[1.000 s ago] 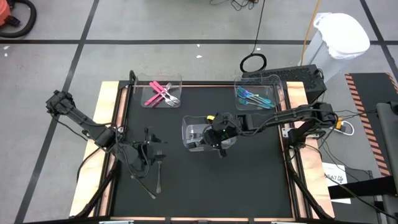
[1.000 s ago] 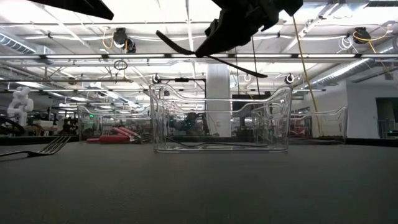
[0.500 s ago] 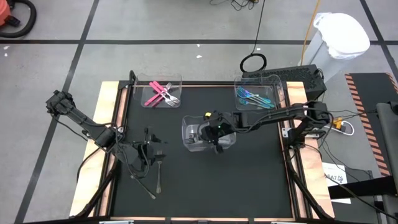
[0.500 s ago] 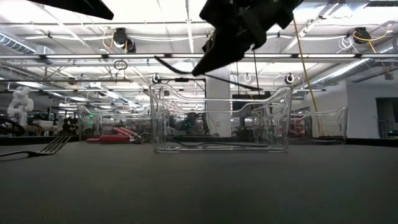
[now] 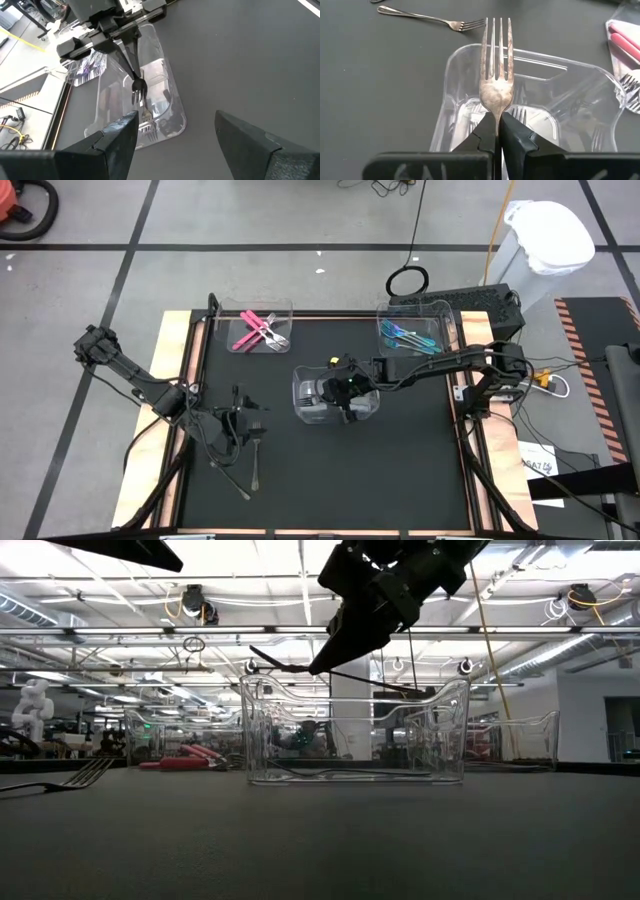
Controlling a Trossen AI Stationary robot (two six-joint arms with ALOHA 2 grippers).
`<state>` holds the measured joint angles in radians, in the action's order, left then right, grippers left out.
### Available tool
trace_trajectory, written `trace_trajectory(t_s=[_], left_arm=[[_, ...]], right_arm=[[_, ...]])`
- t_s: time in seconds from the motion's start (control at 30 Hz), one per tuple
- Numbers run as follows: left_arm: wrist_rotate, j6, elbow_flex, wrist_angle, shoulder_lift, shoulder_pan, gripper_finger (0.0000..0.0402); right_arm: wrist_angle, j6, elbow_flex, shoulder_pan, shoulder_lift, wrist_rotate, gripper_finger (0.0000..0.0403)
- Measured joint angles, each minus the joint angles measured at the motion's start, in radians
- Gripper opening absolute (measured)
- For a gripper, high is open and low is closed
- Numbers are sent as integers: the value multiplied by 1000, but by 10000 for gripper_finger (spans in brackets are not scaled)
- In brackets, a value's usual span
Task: Sort silverware by color (type)
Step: Put the silver fork into the middle transparent bin
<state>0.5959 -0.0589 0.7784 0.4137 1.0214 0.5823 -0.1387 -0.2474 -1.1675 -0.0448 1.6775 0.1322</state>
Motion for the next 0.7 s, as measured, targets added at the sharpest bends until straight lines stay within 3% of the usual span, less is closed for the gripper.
trace_trajectory(t_s=[0.7], left_arm=[[1, -1, 0, 0, 0, 0, 262]], right_arm=[[-4, 18, 0, 0, 5, 0, 16]])
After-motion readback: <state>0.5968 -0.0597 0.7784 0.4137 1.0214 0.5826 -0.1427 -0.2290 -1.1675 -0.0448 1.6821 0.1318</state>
